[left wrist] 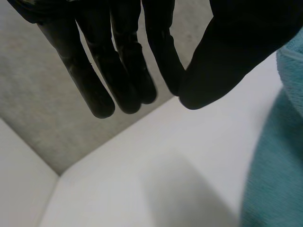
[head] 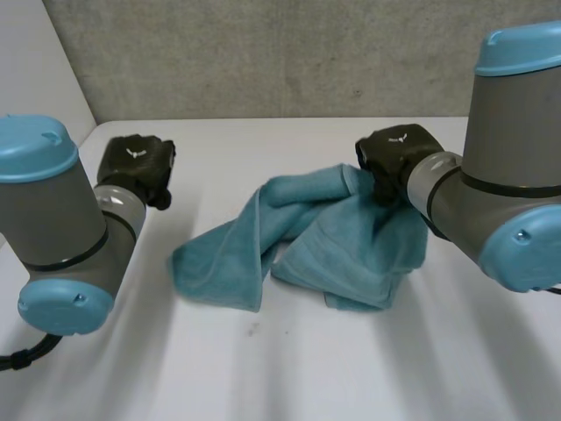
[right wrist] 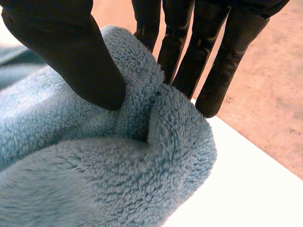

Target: Fold the laundry

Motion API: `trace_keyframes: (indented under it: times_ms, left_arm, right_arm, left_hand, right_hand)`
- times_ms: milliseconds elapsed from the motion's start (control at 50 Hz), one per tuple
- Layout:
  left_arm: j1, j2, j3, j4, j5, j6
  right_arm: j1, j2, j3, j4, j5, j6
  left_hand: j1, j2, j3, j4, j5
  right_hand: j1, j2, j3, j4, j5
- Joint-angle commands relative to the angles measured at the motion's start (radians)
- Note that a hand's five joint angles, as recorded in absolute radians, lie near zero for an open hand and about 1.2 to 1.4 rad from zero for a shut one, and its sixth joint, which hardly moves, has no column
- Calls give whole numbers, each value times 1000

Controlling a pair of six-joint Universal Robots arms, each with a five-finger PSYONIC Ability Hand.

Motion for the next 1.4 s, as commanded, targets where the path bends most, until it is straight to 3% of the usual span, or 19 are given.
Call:
trace_keyframes:
  times_ms: [20, 80, 180, 400, 560, 780, 800, 840, 920, 1100, 1120, 1160, 1200, 1260, 1320, 1400]
  left_arm:
    - [-13, -49, -19, 1, 110, -105]
    - [-31, -96, 15, 1, 148, -262]
    - [-85, -165, 82, -1, 164, -408]
    - [-138, -346, 214, -22, 136, -459]
    - [-149, -414, 251, -62, 130, -462]
    - [-149, -463, 293, -93, 119, -457]
    - [-149, -463, 294, -96, 121, -457]
    - [-149, -462, 297, -94, 118, -451]
    - [-148, -442, 302, -88, 121, -448]
    - [-120, -345, 363, -1, 125, -396]
    - [-69, -277, 397, 66, 135, -305]
    - [-47, -226, 418, 141, 162, -235]
    - [-39, -187, 429, 209, 194, -203]
    - [-33, -135, 429, 295, 243, -184]
    - [-25, -75, 419, 355, 299, -186]
    - [-7, -37, 359, 320, 320, -186]
  right_arm:
    - [11, -2, 52, 61, -4, -167]
    - [17, 1, 86, 44, -4, -166]
    - [22, 1, 148, -3, -2, -166]
    - [48, -83, 313, -119, -4, -166]
    - [43, -126, 388, -128, -10, -173]
    - [35, -154, 421, -128, -19, -186]
    - [35, -155, 421, -128, -21, -187]
    - [34, -160, 421, -129, -21, -206]
    - [34, -155, 416, -132, -21, -250]
    - [22, -62, 276, -208, -12, -402]
    - [2, -15, 190, -247, -6, -455]
    - [-38, 50, -69, -386, -1, -559]
    - [-38, 49, -117, -422, -2, -569]
    - [-38, 49, -239, -619, -39, -574]
    - [-40, 41, -228, -715, -83, -560]
    - [-50, -37, -74, -696, -227, -516]
  left_hand:
    - [-908, -949, -959, -961, -925]
    - [-901, -942, -952, -953, -918]
    - [-874, -915, -925, -927, -891]
    - [-731, -772, -782, -783, -748]
    - [-710, -751, -761, -762, -727]
    - [-469, -510, -520, -521, -486]
    - [-428, -469, -480, -481, -445]
    - [-81, -122, -132, -133, -98]
    - [293, 252, 242, 240, 276]
    - [294, 253, 243, 242, 277]
    - [294, 253, 243, 242, 277]
    - [294, 253, 243, 242, 277]
    - [294, 253, 243, 242, 277]
    - [294, 253, 243, 242, 277]
    - [294, 253, 243, 242, 277]
    - [294, 253, 243, 242, 277]
  right_hand:
    - [474, 252, 242, 217, 295]
    - [474, 252, 242, 217, 295]
    - [474, 252, 242, 217, 295]
    - [474, 252, 242, 217, 295]
    - [474, 252, 242, 217, 295]
    - [474, 252, 242, 217, 295]
    - [474, 252, 242, 217, 295]
    - [474, 252, 242, 217, 295]
    - [474, 252, 242, 217, 295]
    - [474, 252, 242, 217, 295]
    - [474, 252, 242, 217, 295]
    - [474, 252, 242, 217, 295]
    - [474, 252, 242, 217, 295]
    - [474, 252, 242, 217, 295]
    - [474, 252, 242, 217, 295]
    - [474, 252, 242, 217, 295]
